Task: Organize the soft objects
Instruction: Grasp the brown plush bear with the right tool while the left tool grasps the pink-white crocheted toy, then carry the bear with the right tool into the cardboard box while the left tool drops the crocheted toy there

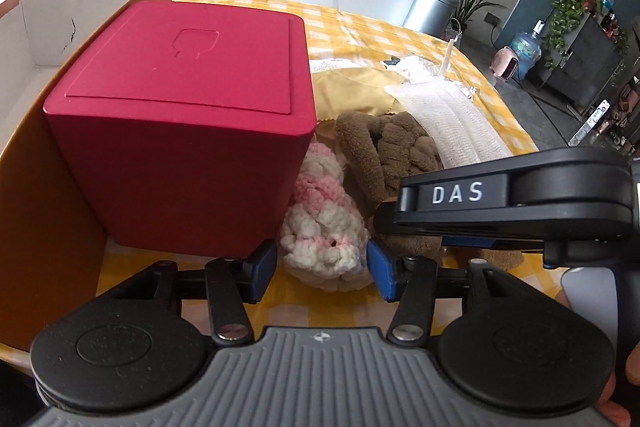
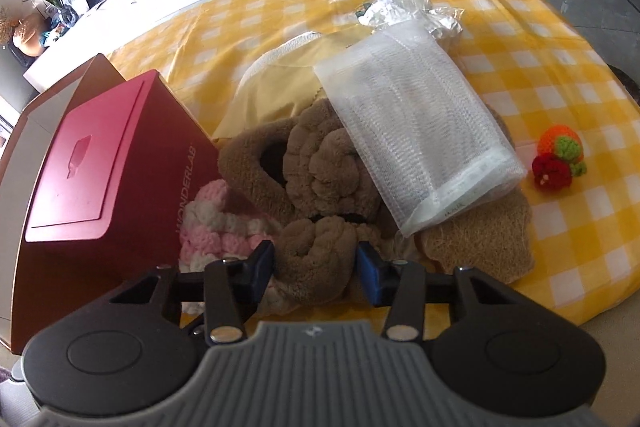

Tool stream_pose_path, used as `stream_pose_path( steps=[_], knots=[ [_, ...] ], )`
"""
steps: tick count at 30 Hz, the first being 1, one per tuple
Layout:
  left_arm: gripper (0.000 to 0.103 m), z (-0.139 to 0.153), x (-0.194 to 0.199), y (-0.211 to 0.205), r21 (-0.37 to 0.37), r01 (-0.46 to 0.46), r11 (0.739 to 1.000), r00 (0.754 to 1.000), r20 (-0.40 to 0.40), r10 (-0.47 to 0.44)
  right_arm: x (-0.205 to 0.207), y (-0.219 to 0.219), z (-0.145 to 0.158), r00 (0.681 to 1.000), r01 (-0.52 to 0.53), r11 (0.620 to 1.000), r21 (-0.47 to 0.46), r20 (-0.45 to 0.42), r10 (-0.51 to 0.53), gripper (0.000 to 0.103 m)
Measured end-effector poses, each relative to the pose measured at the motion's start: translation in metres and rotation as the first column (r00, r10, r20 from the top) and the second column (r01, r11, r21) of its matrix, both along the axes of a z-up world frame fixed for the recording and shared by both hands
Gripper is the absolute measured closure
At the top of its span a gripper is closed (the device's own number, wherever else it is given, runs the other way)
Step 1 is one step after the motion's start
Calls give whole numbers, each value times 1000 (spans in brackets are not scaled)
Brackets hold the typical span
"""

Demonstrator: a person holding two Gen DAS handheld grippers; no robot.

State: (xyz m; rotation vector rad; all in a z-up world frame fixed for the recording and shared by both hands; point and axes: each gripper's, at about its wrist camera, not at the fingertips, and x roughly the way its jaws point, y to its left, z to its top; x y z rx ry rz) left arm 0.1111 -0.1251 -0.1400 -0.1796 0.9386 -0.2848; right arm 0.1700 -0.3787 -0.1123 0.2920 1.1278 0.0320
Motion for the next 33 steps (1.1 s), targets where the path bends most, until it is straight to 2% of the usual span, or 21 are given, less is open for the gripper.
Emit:
stream_pose_path(
  steps=[5, 6, 9, 13, 23, 31, 33],
  knots=[
    [43, -3, 5, 0, -23, -6, 1000, 1000, -28, 6, 5, 6, -7, 1000, -12, 998, -58, -7, 12, 54],
    [48, -3, 5, 0, -28, -3, 1000, 1000, -29, 3, 5, 7, -8, 1000, -15, 997, -71, -10, 15, 55],
    [64, -2, 5, -2, -28, 14, 1000, 999, -31, -15, 5, 8, -7, 1000, -19, 995, -101, -10, 19, 66],
    [70, 2, 0, 0, -26, 32, 999, 999, -15, -33, 3, 9, -3, 999, -33, 993, -112, -4, 33, 78],
    [72, 28, -23, 12, -25, 72, 997, 996, 45, -71, -15, 10, 35, 997, -68, 994, -84, 38, 71, 82],
    [72, 69, -39, 28, -36, 80, 996, 994, 83, -76, -34, 6, 78, 991, -90, 996, -4, 99, 90, 81],
    [72, 82, -43, 35, -52, 78, 996, 992, 104, -72, -38, 9, 90, 988, -94, 996, -10, 123, 94, 81]
  ],
)
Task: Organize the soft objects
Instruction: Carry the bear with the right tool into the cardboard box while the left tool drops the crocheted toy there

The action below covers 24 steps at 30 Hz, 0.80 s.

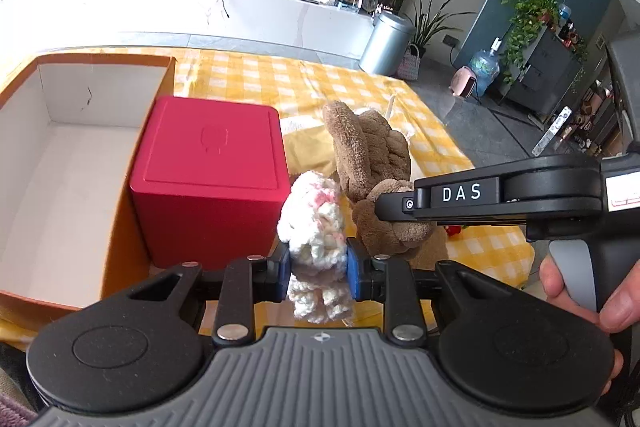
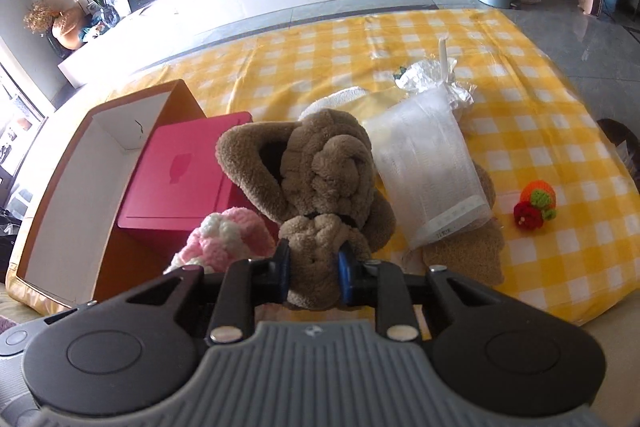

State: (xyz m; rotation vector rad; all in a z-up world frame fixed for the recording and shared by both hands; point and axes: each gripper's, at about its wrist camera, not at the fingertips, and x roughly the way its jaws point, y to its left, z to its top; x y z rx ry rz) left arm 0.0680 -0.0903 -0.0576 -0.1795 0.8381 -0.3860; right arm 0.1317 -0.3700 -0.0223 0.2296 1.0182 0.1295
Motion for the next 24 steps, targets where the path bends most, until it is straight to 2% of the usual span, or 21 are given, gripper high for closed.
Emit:
stream_pose_path(
  steps=[5, 10, 14, 19, 24],
  knots=[
    [72, 32, -13, 22, -34, -16, 999, 997, 74, 18, -13, 11, 37, 997, -16, 1000, 7, 74, 16, 81],
    [72, 61, -17, 54, -31, -84, 996, 989, 118, 87, -27, 34, 71, 988, -47, 999, 13, 148, 45, 81],
    [72, 77, -15, 80, 9, -148, 989, 976, 163, 144, -34, 58, 87, 979, -89, 994, 57, 188, 76, 81],
    [72, 92, -11, 109, 76, -212, 974, 963, 187, 195, -31, 97, 93, 971, -153, 982, 110, 204, 129, 81],
    [72, 88, 0, 130, 153, -246, 957, 958, 187, 216, -23, 146, 85, 963, -227, 960, 163, 185, 196, 81]
  ],
)
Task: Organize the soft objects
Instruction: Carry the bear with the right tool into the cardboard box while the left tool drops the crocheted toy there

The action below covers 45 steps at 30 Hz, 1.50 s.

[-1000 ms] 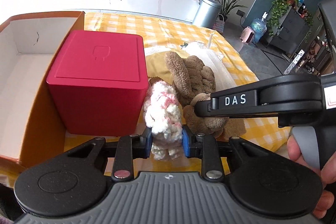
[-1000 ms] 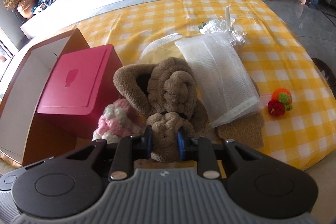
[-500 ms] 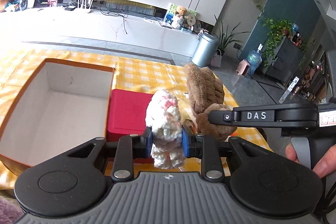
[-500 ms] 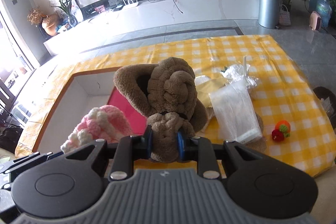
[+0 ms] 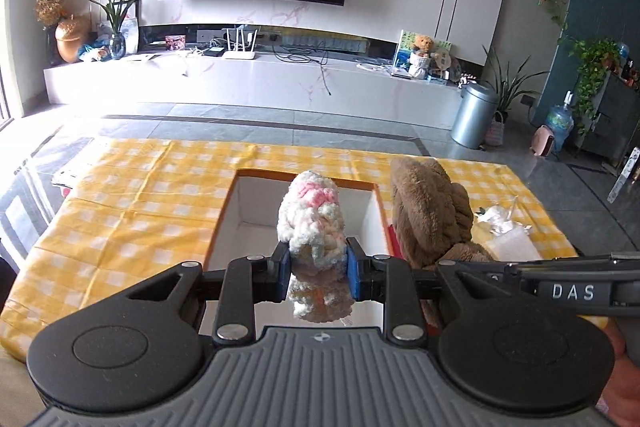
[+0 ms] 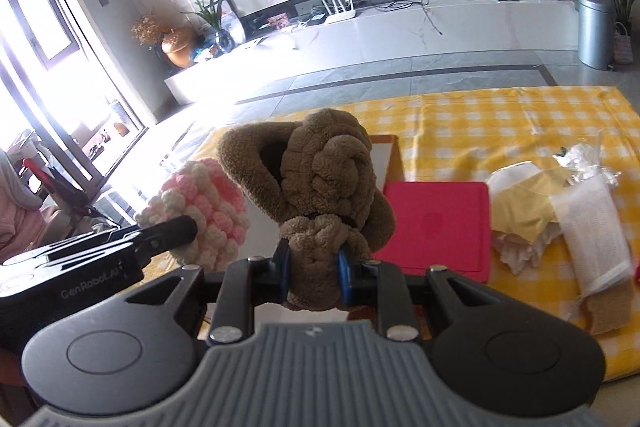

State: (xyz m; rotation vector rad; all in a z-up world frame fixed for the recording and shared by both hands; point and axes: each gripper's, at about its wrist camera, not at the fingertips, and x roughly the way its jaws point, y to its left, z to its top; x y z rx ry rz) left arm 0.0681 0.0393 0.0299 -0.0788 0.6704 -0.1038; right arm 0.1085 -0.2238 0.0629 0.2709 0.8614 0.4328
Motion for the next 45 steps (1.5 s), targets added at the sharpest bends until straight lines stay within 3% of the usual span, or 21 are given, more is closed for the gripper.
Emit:
stream_pose_path(
  steps=[6, 12, 21, 28, 32, 38, 45],
  knots=[
    [72, -20, 17, 23, 56, -19, 998, 998, -60, 22, 16, 53, -18, 996, -71, 997, -14, -59, 70, 81],
    [72, -53, 36, 42, 71, 2, 997, 982, -188, 11, 41, 84, -46, 983, -98, 994, -41, -160, 90, 81],
    [72, -85, 48, 41, 178, 78, 981, 945, -325, -17, 66, 113, -85, 941, -157, 979, -131, -320, 108, 81],
    [71, -100, 54, 39, 195, 124, 973, 904, -426, -30, 76, 118, -110, 911, -193, 969, -154, -395, 118, 80],
    [70, -104, 57, 40, 206, 121, 971, 893, -450, -15, 79, 120, -115, 906, -208, 963, -171, -406, 123, 78],
    [65, -102, 58, 43, 219, 108, 970, 900, -436, -1, 80, 122, -116, 909, -215, 958, -191, -397, 125, 73],
    [44, -87, 55, 54, 176, 59, 983, 922, -387, 14, 72, 117, -104, 924, -222, 954, -203, -356, 140, 68]
  ],
)
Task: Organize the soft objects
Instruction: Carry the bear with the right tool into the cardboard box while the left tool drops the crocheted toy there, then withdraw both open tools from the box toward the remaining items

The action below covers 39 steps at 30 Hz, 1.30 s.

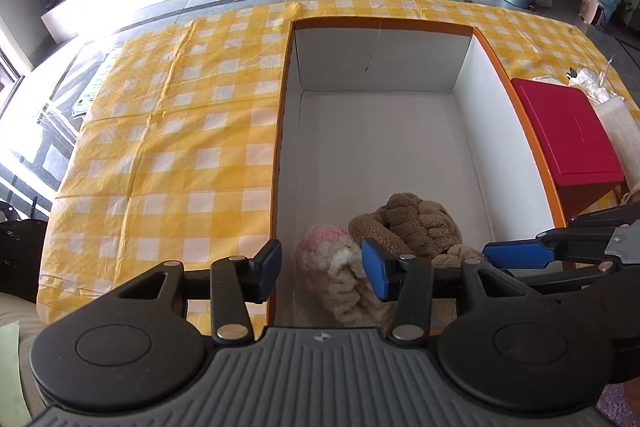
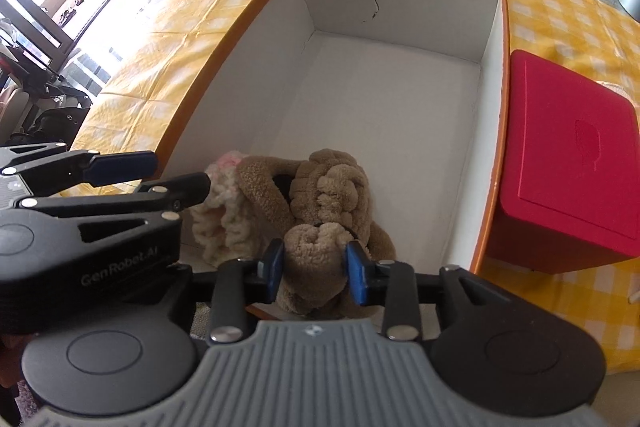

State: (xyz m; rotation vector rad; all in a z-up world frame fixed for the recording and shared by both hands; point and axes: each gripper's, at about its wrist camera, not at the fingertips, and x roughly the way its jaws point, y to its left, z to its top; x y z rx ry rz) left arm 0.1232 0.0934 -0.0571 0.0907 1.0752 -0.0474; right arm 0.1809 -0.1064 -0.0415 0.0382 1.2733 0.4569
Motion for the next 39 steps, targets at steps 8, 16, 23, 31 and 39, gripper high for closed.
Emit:
stream_pose_path(
  steps=[8, 16, 23, 31, 39],
  knots=[
    [40, 32, -20, 1, -41, -18, 999, 989, 143, 24, -14, -13, 33, 991, 5, 1000, 23, 131, -8, 60],
    [40, 65, -45, -24, -97, 44, 994, 952, 306, -12, -42, -55, 69, 954, 80, 996, 47, 287, -90, 57],
    [40, 75, -67, -69, -161, 158, 974, 915, 394, -83, -70, -115, 78, 908, 207, 978, 34, 366, -205, 54],
    [40, 65, -76, -133, -269, 294, 917, 908, 378, -180, -97, -195, 65, 869, 346, 938, -10, 379, -317, 54],
    [40, 35, -70, -210, -319, 399, 860, 898, 325, -297, -118, -278, 38, 845, 462, 880, -108, 356, -400, 55]
  ],
)
